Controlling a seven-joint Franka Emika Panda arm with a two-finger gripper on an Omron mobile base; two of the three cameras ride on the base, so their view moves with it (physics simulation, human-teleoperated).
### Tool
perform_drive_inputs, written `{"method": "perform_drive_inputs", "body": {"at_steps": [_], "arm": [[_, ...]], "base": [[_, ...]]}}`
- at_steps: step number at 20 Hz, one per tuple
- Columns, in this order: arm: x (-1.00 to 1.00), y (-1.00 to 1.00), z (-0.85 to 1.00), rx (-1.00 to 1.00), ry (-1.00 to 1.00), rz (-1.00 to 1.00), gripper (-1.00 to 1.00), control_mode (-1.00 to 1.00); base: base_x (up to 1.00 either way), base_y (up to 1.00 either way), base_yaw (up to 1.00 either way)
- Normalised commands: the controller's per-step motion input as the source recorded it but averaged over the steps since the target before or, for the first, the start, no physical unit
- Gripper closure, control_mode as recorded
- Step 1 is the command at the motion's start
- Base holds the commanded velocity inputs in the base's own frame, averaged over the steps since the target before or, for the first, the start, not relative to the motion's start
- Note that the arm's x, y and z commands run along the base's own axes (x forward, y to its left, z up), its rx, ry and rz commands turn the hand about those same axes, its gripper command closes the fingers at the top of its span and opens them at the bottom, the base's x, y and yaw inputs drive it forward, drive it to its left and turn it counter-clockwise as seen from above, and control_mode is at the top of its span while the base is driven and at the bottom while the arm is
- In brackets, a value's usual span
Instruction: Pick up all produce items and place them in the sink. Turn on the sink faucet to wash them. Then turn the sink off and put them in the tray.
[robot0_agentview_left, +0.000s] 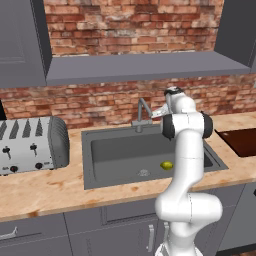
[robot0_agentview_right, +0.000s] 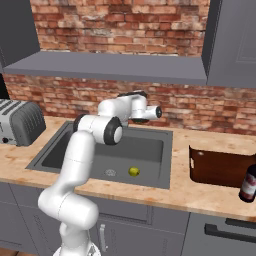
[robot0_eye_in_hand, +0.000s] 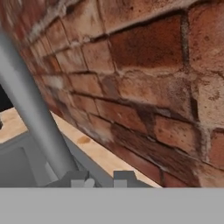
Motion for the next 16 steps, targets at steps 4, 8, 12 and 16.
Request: {"method": "perform_drive_inputs", "body": {"at_steps": [4, 8, 12, 16], "arm": [[0.00, -0.38, -0.46, 0.01, 0.07, -0.06, 1.00, -1.00], [0.00, -0.32, -0.56, -0.01, 0.02, -0.05, 1.00, -1.00], [0.00, -0.31, -0.66, -0.02, 0.00, -0.04, 1.00, -1.00], [0.00, -0.31, -0.70, -0.02, 0.00, -0.02, 1.00, -1.00]], "base": [[0.00, 0.00, 0.00], [0.00, 0.00, 0.00], [0.00, 0.00, 0.00], [0.00, 0.00, 0.00]]}}
